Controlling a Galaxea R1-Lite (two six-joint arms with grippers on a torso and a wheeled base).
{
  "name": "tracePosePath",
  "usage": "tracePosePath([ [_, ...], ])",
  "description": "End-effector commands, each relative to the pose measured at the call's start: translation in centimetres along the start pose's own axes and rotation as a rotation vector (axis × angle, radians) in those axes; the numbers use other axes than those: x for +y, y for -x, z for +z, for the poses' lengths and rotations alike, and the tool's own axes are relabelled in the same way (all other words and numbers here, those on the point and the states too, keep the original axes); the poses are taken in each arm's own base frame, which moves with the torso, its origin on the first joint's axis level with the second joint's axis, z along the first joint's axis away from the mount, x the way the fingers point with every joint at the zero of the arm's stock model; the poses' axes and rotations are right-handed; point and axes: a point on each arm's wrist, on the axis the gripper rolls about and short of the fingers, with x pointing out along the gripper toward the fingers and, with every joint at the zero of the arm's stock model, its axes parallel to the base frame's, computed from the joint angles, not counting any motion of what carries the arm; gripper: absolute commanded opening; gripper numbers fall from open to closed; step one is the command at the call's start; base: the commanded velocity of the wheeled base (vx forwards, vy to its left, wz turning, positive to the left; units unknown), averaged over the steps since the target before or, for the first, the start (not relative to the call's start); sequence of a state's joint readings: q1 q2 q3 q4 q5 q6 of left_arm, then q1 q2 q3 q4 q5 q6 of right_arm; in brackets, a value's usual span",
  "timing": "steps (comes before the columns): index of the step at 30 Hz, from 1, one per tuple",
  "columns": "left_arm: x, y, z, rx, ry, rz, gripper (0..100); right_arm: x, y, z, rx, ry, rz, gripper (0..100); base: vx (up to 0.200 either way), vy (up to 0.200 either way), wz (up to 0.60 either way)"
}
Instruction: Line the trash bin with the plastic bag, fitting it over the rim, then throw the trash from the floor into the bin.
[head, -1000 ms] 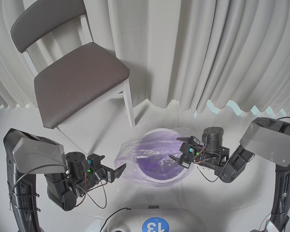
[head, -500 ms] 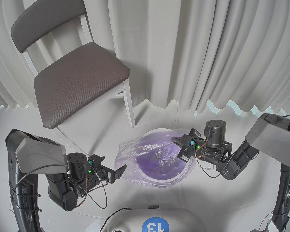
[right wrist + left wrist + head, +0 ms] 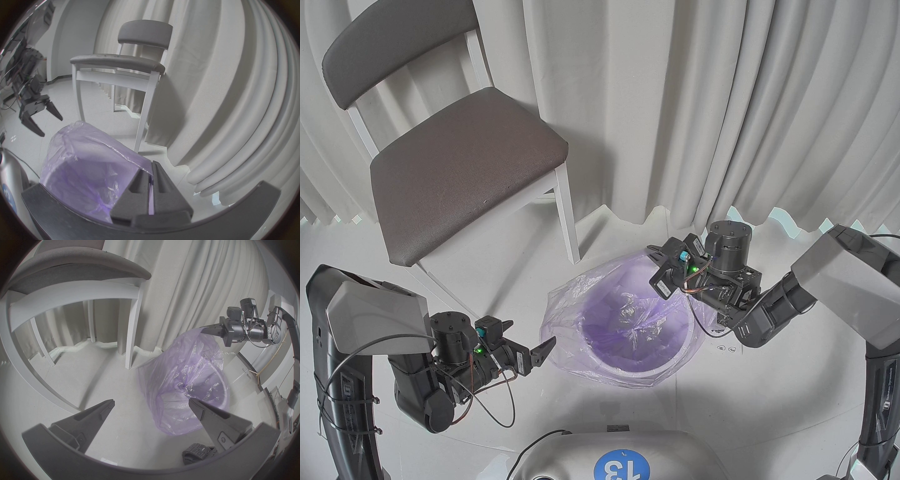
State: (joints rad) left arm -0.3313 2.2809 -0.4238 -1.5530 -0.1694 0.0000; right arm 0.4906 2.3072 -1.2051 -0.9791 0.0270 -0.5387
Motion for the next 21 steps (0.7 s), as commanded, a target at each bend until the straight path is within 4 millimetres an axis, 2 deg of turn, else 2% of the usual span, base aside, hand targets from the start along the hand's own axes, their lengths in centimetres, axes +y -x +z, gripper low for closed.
tracePosePath([
  [1,0.4,0.3,0.7,-0.034,-0.002,0.009,100,1.6,-2.2,-0.6,0.012,-0.046,-0.021,0,0.000,0.000,0.00],
  [7,0.6,0.3,0.8,-0.039,-0.001,0.015,100,1.6,-4.0,0.2,-0.034,-0.094,-0.068,0,0.000,0.000,0.00],
  [13,0.6,0.3,0.8,-0.042,-0.001,0.015,100,1.5,-4.4,0.1,-0.032,-0.116,-0.099,0,0.000,0.000,0.00],
  [21,0.6,0.4,1.1,-0.048,-0.002,0.015,100,-1.3,-4.7,-0.5,-0.033,-0.119,-0.163,0,0.000,0.000,0.00],
])
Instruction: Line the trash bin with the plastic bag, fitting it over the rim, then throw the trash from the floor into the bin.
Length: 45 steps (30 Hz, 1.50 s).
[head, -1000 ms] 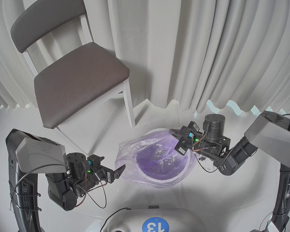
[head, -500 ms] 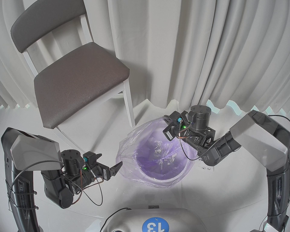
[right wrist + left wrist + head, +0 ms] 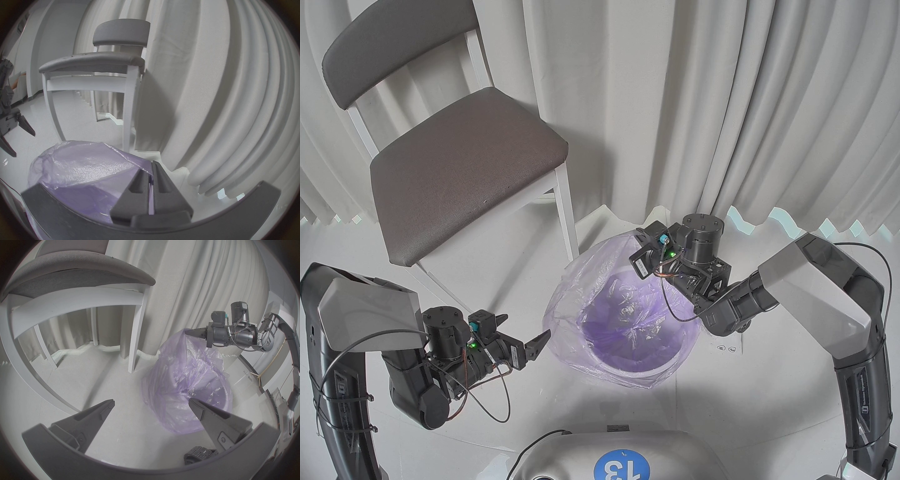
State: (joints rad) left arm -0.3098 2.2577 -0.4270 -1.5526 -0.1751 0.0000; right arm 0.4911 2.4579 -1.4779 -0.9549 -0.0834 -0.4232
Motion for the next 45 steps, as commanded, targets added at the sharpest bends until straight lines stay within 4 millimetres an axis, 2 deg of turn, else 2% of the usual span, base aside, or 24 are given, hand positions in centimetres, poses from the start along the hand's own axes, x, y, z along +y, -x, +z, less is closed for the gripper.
tracePosePath([
  [1,0.0,0.1,0.3,-0.022,-0.004,0.000,100,-1.1,-0.3,-0.4,0.006,-0.001,-0.026,0,0.000,0.000,0.00],
  [8,0.0,0.1,0.3,-0.020,-0.004,0.000,100,-2.3,-0.2,-0.9,0.029,0.001,-0.042,0,0.000,0.000,0.00],
  [18,0.0,0.3,0.2,-0.014,-0.052,0.001,100,-1.8,-1.2,-0.6,0.002,-0.003,-0.042,0,0.000,0.000,0.00],
  [33,-0.7,0.2,0.7,-0.032,-0.060,-0.018,100,-0.8,-0.6,-1.8,0.050,-0.007,-0.019,0,0.000,0.000,0.00],
  [34,-0.7,0.2,0.7,-0.032,-0.060,-0.018,100,-0.8,-0.6,-1.8,0.050,-0.007,-0.019,100,0.000,0.000,0.00],
  [41,-0.7,0.3,0.6,-0.027,-0.058,-0.018,100,-0.4,-0.5,-1.5,0.035,-0.033,-0.010,100,0.000,0.000,0.00],
  [45,-0.7,0.4,0.8,-0.032,-0.058,-0.018,100,-0.8,-0.1,-0.5,0.003,-0.034,-0.020,100,0.000,0.000,0.00],
])
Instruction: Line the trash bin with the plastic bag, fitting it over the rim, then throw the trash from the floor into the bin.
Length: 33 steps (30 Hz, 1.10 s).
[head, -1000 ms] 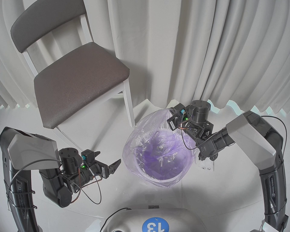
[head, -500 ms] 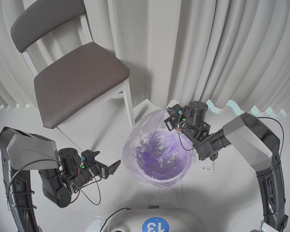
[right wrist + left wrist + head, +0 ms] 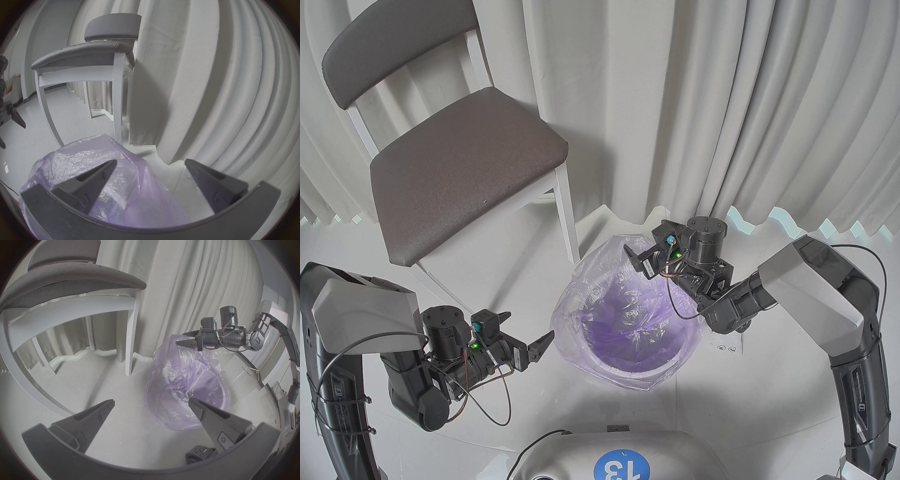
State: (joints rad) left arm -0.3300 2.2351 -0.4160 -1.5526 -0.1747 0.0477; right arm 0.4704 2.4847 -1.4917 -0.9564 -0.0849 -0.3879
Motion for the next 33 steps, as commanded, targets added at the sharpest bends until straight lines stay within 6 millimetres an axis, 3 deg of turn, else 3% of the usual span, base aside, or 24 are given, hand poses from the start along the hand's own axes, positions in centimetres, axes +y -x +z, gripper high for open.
tracePosePath([
  [1,0.0,0.1,0.4,-0.024,-0.004,0.000,100,-0.4,0.7,1.2,-0.020,0.002,-0.004,100,0.000,0.000,0.00],
  [15,-0.6,1.1,1.7,-0.047,-0.012,-0.014,100,-0.2,5.2,3.8,0.015,0.046,0.046,100,0.000,0.000,0.00],
  [19,-1.4,1.2,1.7,-0.027,-0.016,-0.036,100,-0.5,7.9,3.9,0.061,0.086,0.069,100,0.000,0.000,0.00],
  [28,-2.2,1.8,1.8,0.036,-0.012,-0.056,100,-2.3,14.1,3.4,0.151,0.139,0.100,100,0.000,0.000,0.00],
  [33,-2.4,2.5,2.1,0.034,-0.011,-0.069,100,-4.0,15.4,3.8,0.112,0.153,0.119,100,0.000,0.000,0.00],
])
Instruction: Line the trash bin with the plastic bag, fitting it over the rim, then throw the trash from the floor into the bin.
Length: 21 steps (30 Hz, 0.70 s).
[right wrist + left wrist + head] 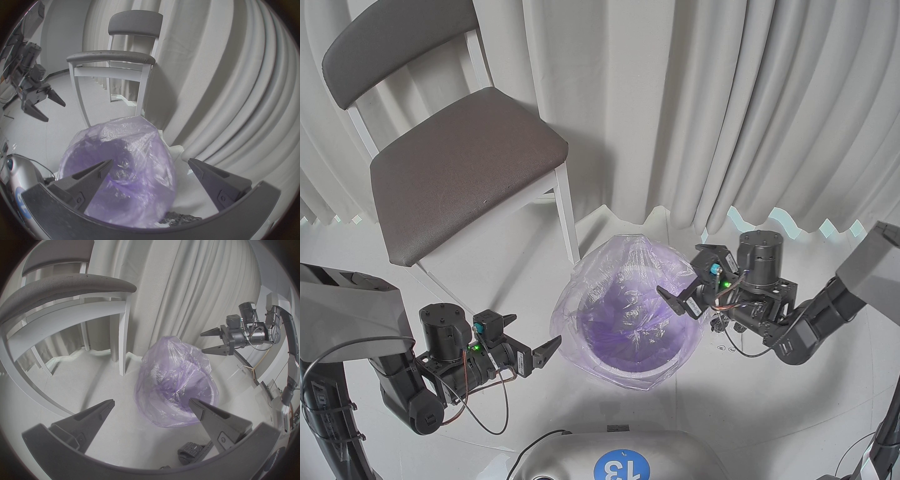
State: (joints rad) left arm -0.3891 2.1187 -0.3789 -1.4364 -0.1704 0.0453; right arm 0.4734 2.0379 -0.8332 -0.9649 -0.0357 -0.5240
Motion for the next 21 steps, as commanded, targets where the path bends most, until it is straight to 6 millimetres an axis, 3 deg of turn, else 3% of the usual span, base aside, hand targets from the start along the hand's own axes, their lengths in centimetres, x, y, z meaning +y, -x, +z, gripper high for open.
tracePosePath([
  [1,-0.7,1.0,0.5,0.003,-0.008,-0.023,100,-2.0,3.2,0.9,-0.061,0.003,-0.005,100,0.000,0.000,0.00],
  [8,-1.6,0.9,0.8,-0.002,-0.010,-0.041,100,-2.5,4.6,0.4,-0.048,-0.022,-0.009,100,0.000,0.000,0.00],
  [14,-1.7,0.8,0.9,-0.008,-0.023,-0.036,100,-3.4,4.6,-0.5,0.016,-0.142,-0.124,100,0.000,0.000,0.00],
  [18,-3.0,0.7,1.3,-0.033,-0.024,-0.059,100,-4.9,4.8,-0.9,0.071,-0.210,-0.257,100,0.000,0.000,0.00],
  [21,-3.6,0.6,1.2,-0.026,-0.026,-0.054,100,-4.9,5.4,-1.1,0.091,-0.226,-0.246,100,0.000,0.000,0.00],
])
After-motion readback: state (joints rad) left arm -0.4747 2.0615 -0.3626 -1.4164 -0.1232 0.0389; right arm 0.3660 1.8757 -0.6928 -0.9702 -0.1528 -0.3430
